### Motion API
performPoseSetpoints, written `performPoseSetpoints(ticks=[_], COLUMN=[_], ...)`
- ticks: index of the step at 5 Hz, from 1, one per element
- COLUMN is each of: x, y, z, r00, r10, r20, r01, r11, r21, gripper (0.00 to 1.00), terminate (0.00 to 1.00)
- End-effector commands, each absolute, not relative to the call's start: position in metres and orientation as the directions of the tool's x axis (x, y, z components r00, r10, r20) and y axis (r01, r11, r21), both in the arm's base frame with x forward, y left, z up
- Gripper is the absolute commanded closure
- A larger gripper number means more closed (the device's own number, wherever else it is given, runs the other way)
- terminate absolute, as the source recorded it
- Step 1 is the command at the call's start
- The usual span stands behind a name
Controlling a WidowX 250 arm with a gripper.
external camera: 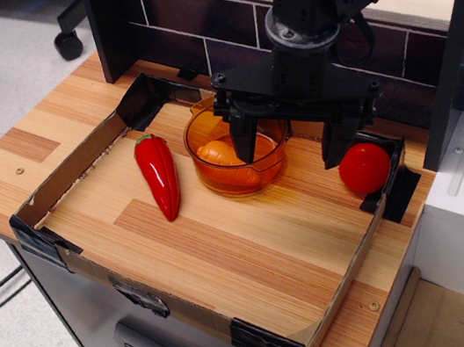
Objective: Take carrot out of pot
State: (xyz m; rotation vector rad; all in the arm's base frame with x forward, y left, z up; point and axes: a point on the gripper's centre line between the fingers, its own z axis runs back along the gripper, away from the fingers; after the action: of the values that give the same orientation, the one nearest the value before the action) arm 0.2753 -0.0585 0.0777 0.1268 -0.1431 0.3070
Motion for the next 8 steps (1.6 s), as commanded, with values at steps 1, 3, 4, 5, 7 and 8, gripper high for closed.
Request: performPoseSetpoints(ticks=[1, 3, 4, 5, 7, 8], x=[0.275, 0.292, 0.298, 0.306, 0.314, 0.315], y=[-0.058, -0.006, 0.018, 0.033, 0.026, 0.021], z=[0.078, 0.098, 0.105, 0.102, 0.085, 0.068], r00=[0.943, 0.753, 0.632, 0.485, 0.240, 0.154], r10=[0.291, 0.617, 0.737, 0.854, 0.956, 0.974], r20=[0.159, 0.227, 0.239, 0.187, 0.167, 0.168], r01=[-0.309, -0.633, -0.747, -0.856, -0.956, -0.977], r11=[0.945, 0.774, 0.662, 0.507, 0.262, 0.175], r21=[0.102, -0.002, -0.067, -0.098, -0.130, -0.121], gripper=[0.00, 0.00, 0.00, 0.00, 0.00, 0.00], terminate=[0.00, 0.00, 0.00, 0.00, 0.00, 0.00])
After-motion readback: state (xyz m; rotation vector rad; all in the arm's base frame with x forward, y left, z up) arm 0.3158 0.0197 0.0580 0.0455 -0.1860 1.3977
